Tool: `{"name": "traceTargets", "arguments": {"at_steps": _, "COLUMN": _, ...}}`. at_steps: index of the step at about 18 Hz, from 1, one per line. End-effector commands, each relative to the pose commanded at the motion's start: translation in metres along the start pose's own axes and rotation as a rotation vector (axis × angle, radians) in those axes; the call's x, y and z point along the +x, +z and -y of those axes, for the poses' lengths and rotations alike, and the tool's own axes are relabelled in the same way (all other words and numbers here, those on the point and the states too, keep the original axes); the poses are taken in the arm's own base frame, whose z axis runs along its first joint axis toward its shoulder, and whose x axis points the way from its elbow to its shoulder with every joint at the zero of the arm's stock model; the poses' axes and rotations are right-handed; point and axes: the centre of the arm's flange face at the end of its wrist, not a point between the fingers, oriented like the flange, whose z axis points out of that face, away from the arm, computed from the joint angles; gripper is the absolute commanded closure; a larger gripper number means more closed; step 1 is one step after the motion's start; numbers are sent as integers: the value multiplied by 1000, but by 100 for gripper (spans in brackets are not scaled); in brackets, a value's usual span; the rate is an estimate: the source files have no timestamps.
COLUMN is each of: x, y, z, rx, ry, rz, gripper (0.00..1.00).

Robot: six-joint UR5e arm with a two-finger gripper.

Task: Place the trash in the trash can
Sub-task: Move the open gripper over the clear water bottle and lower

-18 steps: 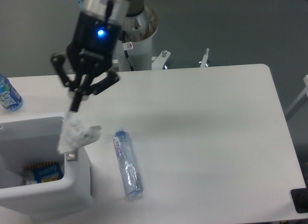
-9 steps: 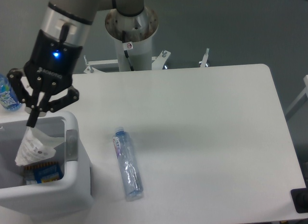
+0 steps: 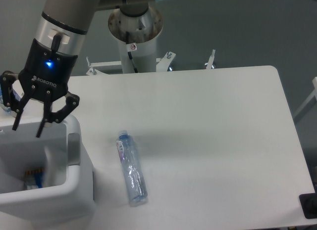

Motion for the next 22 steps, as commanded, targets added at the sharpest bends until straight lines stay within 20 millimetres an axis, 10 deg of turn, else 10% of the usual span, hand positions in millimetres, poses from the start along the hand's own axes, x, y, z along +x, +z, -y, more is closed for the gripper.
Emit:
{"name": "traceTargets", "arguments": {"at_steps": 13, "x": -93, "y": -22, "z": 16, "rx": 15, "ry": -53, "rz": 573, "gripper": 0}}
{"name": "traceTargets", "arguments": {"at_steps": 22, "x": -175, "y": 61, "z": -6, "rx": -126, "ry": -121, "rz": 613, "gripper": 0}}
